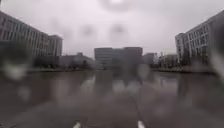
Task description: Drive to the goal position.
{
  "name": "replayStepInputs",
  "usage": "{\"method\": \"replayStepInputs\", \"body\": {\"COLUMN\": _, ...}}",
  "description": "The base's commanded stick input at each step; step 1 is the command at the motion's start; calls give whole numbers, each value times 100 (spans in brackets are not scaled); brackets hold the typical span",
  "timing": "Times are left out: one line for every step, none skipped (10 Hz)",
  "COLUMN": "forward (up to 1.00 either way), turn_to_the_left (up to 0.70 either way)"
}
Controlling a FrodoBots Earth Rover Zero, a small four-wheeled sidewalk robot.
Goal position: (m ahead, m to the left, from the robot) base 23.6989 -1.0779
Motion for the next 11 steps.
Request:
{"method": "replayStepInputs", "body": {"forward": 70, "turn_to_the_left": 0}}
{"method": "replayStepInputs", "body": {"forward": 70, "turn_to_the_left": 0}}
{"method": "replayStepInputs", "body": {"forward": 70, "turn_to_the_left": 0}}
{"method": "replayStepInputs", "body": {"forward": 70, "turn_to_the_left": 0}}
{"method": "replayStepInputs", "body": {"forward": 70, "turn_to_the_left": 0}}
{"method": "replayStepInputs", "body": {"forward": 70, "turn_to_the_left": 0}}
{"method": "replayStepInputs", "body": {"forward": 70, "turn_to_the_left": 0}}
{"method": "replayStepInputs", "body": {"forward": 70, "turn_to_the_left": 0}}
{"method": "replayStepInputs", "body": {"forward": 70, "turn_to_the_left": 0}}
{"method": "replayStepInputs", "body": {"forward": 70, "turn_to_the_left": 0}}
{"method": "replayStepInputs", "body": {"forward": 70, "turn_to_the_left": 0}}
